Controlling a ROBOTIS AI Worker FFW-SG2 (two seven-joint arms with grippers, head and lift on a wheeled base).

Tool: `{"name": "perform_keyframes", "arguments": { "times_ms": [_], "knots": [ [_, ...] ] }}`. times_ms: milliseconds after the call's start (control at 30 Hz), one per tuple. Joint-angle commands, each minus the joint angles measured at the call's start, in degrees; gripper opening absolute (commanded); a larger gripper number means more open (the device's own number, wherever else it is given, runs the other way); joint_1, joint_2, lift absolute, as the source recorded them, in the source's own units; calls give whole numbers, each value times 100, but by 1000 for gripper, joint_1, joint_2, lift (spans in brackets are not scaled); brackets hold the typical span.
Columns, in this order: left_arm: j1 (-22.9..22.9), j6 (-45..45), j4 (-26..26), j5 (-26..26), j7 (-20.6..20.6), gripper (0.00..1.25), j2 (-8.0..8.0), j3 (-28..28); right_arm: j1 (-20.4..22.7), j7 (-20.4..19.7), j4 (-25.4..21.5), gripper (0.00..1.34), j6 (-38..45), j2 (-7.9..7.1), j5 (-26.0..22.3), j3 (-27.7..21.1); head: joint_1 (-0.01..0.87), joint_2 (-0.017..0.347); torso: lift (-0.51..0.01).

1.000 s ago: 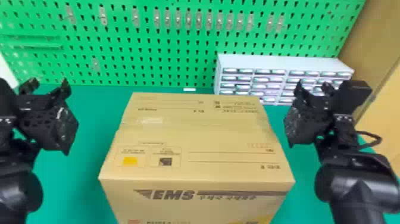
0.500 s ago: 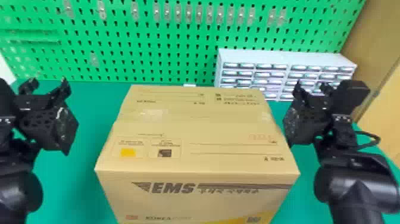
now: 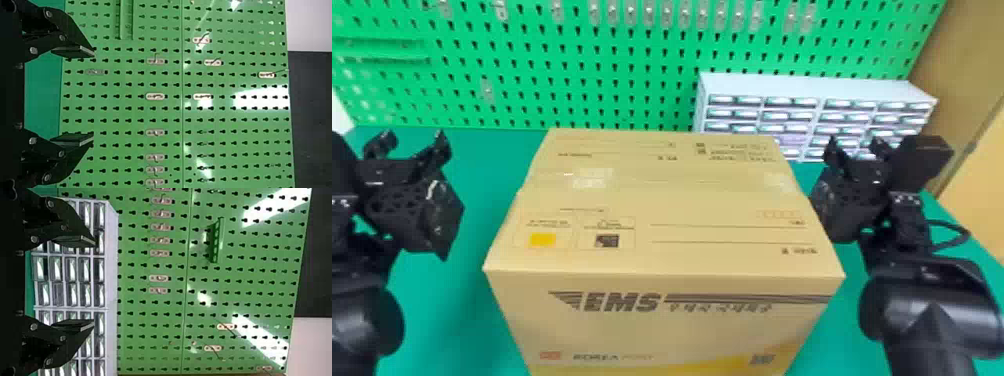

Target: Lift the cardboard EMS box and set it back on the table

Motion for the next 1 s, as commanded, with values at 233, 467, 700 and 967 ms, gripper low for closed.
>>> {"name": "perform_keyframes", "arguments": {
  "times_ms": [233, 467, 700, 967],
  "knots": [
    [1, 0, 0, 9, 0, 756, -1, 7, -2, 0, 0, 801, 0, 0, 32, 9, 678, -15, -87],
    [10, 0, 0, 9, 0, 756, -1, 7, -2, 0, 0, 801, -9, 0, 32, 26, 678, -15, -90],
    [10, 0, 0, 9, 0, 756, -1, -2, -2, 0, 0, 801, -44, 0, 32, 26, 678, -15, -90],
    [10, 0, 0, 18, 0, 756, -1, -2, 7, 0, 0, 801, -44, 0, 32, 17, 678, -15, -95]
  ]
}}
